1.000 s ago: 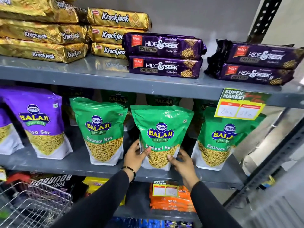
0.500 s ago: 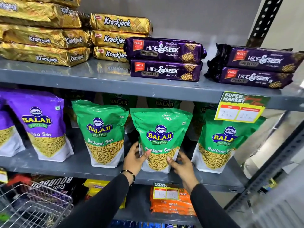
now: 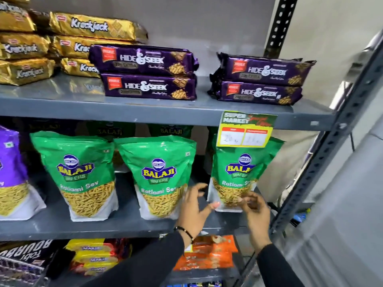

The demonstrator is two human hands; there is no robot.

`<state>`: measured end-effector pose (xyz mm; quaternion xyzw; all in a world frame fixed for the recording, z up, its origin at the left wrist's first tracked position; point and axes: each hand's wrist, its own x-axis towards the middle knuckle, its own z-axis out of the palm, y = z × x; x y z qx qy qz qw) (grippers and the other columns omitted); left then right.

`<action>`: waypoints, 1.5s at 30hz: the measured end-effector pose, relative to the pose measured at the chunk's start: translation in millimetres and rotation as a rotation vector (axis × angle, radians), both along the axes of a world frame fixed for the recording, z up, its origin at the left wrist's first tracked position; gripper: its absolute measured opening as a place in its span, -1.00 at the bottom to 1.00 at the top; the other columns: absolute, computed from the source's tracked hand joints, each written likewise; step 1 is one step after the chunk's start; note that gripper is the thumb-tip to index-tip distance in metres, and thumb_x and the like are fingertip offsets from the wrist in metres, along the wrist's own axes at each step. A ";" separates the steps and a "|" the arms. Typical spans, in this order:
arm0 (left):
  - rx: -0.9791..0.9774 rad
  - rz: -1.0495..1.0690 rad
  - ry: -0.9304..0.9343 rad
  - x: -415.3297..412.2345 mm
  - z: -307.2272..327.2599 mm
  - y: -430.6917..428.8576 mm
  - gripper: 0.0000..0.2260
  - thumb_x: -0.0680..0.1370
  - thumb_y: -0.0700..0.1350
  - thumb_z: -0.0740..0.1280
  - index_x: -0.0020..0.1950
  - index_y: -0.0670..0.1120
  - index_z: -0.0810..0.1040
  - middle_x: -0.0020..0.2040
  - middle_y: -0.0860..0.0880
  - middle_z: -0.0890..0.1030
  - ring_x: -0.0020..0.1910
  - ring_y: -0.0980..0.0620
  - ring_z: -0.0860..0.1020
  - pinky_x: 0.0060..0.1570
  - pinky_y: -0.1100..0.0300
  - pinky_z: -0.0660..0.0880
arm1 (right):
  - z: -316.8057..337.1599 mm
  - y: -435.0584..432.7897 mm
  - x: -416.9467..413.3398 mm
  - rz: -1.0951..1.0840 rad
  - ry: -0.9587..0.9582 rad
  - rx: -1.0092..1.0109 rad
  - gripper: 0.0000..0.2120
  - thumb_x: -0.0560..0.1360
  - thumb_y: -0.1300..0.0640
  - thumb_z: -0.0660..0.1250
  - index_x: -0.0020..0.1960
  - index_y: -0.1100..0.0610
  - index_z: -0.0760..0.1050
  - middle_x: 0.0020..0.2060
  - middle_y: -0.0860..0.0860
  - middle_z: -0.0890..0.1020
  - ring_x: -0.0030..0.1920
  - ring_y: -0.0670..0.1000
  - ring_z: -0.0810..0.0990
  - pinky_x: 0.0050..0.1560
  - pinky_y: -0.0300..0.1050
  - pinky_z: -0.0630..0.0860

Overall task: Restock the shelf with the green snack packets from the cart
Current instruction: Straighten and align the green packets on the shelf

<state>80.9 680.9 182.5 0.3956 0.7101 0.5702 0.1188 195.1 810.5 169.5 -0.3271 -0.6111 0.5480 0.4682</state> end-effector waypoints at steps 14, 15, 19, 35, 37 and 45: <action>0.010 0.055 -0.360 -8.7 -15.0 87.1 -0.29 0.27 0.21 0.38 0.37 0.08 0.28 0.29 -0.01 0.52 0.27 0.01 0.49 0.30 -0.07 0.43 | -13.3 66.6 6.4 0.346 -0.044 -0.219 -0.36 0.38 0.31 0.40 0.36 -0.04 0.28 0.30 0.11 0.49 0.27 0.12 0.47 0.30 0.16 0.42; 0.013 0.057 -0.349 -6.4 -12.9 86.5 -0.29 0.27 0.23 0.37 0.37 0.09 0.28 0.29 0.00 0.53 0.25 0.03 0.49 0.30 -0.07 0.43 | -13.0 67.7 6.9 0.373 -0.028 -0.205 -0.38 0.39 0.30 0.40 0.36 -0.03 0.29 0.29 0.10 0.50 0.28 0.12 0.47 0.30 0.17 0.41; 0.000 0.091 -0.326 2.0 -16.0 84.3 -0.23 0.23 0.37 0.35 0.37 0.17 0.25 0.29 0.06 0.53 0.25 0.06 0.50 0.28 -0.08 0.45 | -13.1 66.4 13.0 0.405 -0.007 -0.173 -0.44 0.40 0.27 0.38 0.34 0.00 0.33 0.28 0.09 0.52 0.28 0.07 0.48 0.33 0.17 0.39; -0.045 0.042 -0.273 11.5 -4.4 70.8 -0.38 0.40 0.14 0.36 0.40 0.12 0.22 0.29 0.03 0.53 0.23 0.02 0.51 0.26 -0.03 0.45 | -18.1 54.0 17.6 0.344 0.034 -0.174 -0.44 0.41 0.27 0.38 0.33 -0.05 0.32 0.27 0.07 0.52 0.26 0.05 0.49 0.08 -0.24 0.55; -0.047 0.050 -0.269 13.2 -3.5 70.1 -0.38 0.40 0.15 0.35 0.40 0.13 0.21 0.28 0.04 0.53 0.23 0.02 0.51 0.24 -0.01 0.46 | -18.5 53.4 17.7 0.344 0.028 -0.176 -0.44 0.41 0.26 0.38 0.33 -0.07 0.32 0.27 0.07 0.53 0.26 0.05 0.49 0.04 -0.30 0.55; -0.064 0.022 -0.316 15.7 3.3 61.4 -0.28 0.45 0.01 0.36 0.48 0.06 0.02 0.38 0.04 0.35 0.30 0.15 0.30 0.28 0.19 0.30 | -20.4 52.3 16.2 0.301 -0.016 -0.203 -0.34 0.36 0.17 0.43 0.38 -0.08 0.24 0.33 0.08 0.46 0.32 0.09 0.42 0.31 0.17 0.40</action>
